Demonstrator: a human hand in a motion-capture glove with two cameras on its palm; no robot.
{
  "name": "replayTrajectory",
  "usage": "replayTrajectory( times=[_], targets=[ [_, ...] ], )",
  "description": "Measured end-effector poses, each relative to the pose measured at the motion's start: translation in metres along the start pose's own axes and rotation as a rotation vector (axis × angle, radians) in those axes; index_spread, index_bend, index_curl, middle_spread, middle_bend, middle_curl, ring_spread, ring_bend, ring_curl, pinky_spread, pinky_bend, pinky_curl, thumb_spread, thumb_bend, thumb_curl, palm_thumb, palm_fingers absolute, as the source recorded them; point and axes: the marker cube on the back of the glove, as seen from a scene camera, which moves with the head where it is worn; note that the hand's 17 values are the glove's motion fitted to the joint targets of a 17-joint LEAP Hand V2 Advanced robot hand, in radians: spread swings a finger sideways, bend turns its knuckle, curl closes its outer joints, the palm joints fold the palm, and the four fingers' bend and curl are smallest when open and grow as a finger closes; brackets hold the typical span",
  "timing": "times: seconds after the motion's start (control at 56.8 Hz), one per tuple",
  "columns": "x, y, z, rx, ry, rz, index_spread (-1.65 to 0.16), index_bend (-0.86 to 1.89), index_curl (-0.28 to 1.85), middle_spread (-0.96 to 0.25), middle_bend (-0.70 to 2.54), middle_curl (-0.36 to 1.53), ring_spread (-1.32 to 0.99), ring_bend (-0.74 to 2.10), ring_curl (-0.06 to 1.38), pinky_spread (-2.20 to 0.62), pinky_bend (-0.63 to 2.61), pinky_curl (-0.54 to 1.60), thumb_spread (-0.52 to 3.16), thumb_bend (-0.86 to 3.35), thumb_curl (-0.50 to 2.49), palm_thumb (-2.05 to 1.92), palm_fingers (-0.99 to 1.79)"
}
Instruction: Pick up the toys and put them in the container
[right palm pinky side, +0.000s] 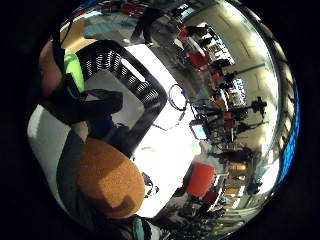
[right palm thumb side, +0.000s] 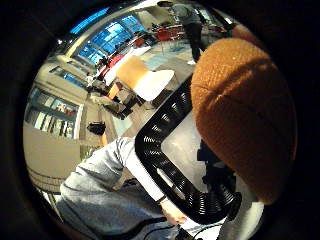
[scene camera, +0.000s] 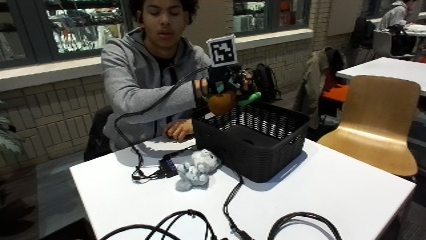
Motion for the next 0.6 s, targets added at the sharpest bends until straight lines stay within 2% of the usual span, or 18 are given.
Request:
replayTrajectory(
  times=[0.141,0.264,0.299,0.317,0.335,0.37,0.405,0.599],
  targets=[
    [-0.015,0.002,0.017,-0.008,0.039,-0.164,-0.31,0.15,0.20,-0.26,0.53,0.75,-0.22,1.24,0.46,-0.34,1.33,0.44,0.96,0.20,0.82,0.81,0.60],
    [-0.014,0.003,0.024,-0.048,0.082,-0.087,-0.30,0.08,0.17,-0.26,0.52,0.77,-0.22,1.29,0.48,-0.34,1.37,0.45,0.97,0.16,0.83,0.76,0.54],
    [-0.011,0.007,0.024,-0.080,0.114,-0.115,-0.29,-0.01,0.14,-0.24,0.51,0.77,-0.22,1.33,0.50,-0.33,1.40,0.46,1.06,0.14,0.80,0.71,0.45],
    [-0.011,0.010,0.023,-0.093,0.107,-0.139,-0.28,-0.07,0.12,-0.21,0.49,0.76,-0.21,1.29,0.48,-0.31,1.41,0.46,1.11,0.08,0.75,0.60,0.24],
    [-0.011,0.013,0.021,-0.103,0.085,-0.165,-0.28,-0.06,0.12,-0.21,0.50,0.77,-0.21,1.29,0.50,-0.31,1.45,0.49,1.13,0.06,0.73,0.56,0.17],
    [-0.013,0.018,0.016,-0.109,0.038,-0.191,-0.26,-0.01,0.13,-0.16,0.42,0.74,-0.18,1.14,0.48,-0.26,1.49,0.51,1.13,-0.09,0.64,0.32,-0.19],
    [-0.010,0.020,0.013,-0.101,0.034,-0.153,-0.25,0.03,0.12,-0.12,0.36,0.70,-0.14,0.99,0.43,-0.19,1.49,0.48,1.11,-0.12,0.60,0.20,-0.33],
    [0.064,0.061,-0.005,-0.046,0.027,0.002,-0.23,0.04,0.09,-0.01,0.30,0.61,-0.06,0.72,0.29,-0.05,1.38,0.41,1.11,-0.04,0.48,0.04,-0.25]
  ],
)
